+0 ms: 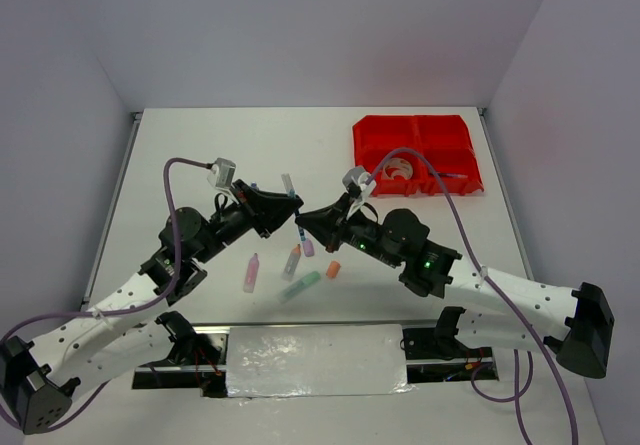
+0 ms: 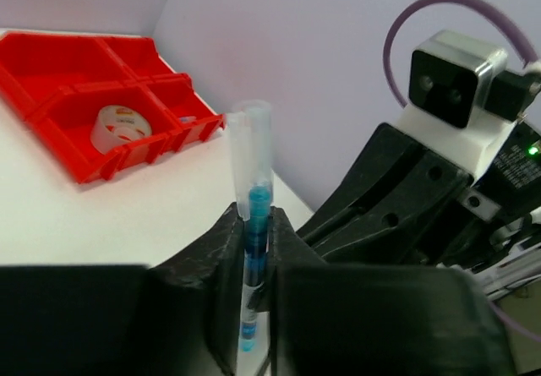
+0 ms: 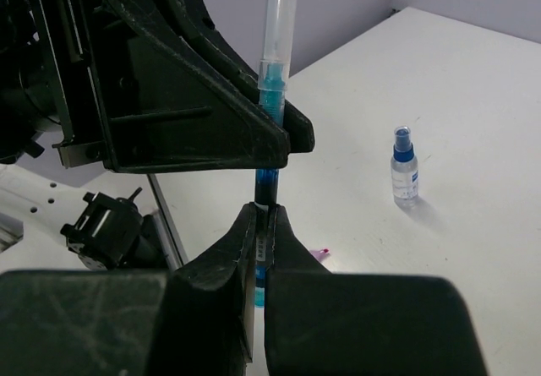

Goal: Sort the stationery into containers
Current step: Close the pen cap on the pen.

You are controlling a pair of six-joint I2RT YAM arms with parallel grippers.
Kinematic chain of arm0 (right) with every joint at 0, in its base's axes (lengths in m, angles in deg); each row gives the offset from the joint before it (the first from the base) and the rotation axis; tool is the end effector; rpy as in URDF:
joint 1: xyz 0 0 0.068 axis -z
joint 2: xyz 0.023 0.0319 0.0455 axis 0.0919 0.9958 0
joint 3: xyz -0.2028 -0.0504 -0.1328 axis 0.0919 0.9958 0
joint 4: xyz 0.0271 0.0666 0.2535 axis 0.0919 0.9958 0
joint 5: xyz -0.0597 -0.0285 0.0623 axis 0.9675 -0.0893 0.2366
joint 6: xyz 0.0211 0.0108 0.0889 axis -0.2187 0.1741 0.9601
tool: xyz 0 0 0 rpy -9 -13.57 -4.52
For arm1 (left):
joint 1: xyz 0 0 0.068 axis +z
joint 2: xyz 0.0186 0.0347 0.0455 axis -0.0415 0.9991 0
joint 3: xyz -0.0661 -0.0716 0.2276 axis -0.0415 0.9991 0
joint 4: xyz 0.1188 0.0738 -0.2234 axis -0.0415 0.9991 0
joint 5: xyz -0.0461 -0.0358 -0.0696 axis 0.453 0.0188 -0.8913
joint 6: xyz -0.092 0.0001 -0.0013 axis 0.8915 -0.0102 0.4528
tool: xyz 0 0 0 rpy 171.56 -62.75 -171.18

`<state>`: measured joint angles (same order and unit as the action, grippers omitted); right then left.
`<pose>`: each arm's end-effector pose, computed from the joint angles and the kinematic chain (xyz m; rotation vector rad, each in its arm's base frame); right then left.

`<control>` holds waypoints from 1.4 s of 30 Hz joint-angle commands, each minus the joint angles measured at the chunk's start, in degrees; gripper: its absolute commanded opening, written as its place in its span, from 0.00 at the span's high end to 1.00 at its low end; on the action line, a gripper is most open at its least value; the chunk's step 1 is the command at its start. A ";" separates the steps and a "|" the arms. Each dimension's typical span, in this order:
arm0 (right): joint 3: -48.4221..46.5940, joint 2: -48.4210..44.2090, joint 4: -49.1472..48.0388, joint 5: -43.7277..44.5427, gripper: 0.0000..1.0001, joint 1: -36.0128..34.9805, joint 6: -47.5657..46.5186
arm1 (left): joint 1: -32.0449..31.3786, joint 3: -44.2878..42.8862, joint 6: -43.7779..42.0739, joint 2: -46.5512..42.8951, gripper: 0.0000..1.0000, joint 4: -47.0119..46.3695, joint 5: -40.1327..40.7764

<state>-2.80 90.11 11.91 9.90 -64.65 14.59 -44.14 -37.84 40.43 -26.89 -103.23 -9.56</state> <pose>0.1530 0.2555 0.3143 -0.5784 1.4728 1.0261 0.1876 -0.1806 0.3401 0.0915 1.4361 -1.3263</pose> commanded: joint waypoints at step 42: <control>-4.75 1.93 -2.12 -13.57 1.00 0.75 -8.48 | -3.94 -7.14 -21.49 -2.29 0.38 2.29 -14.77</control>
<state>-5.10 93.12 11.60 -4.64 -64.25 8.06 -47.24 -42.54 20.78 -28.66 -100.93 -23.98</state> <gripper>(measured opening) 0.184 0.569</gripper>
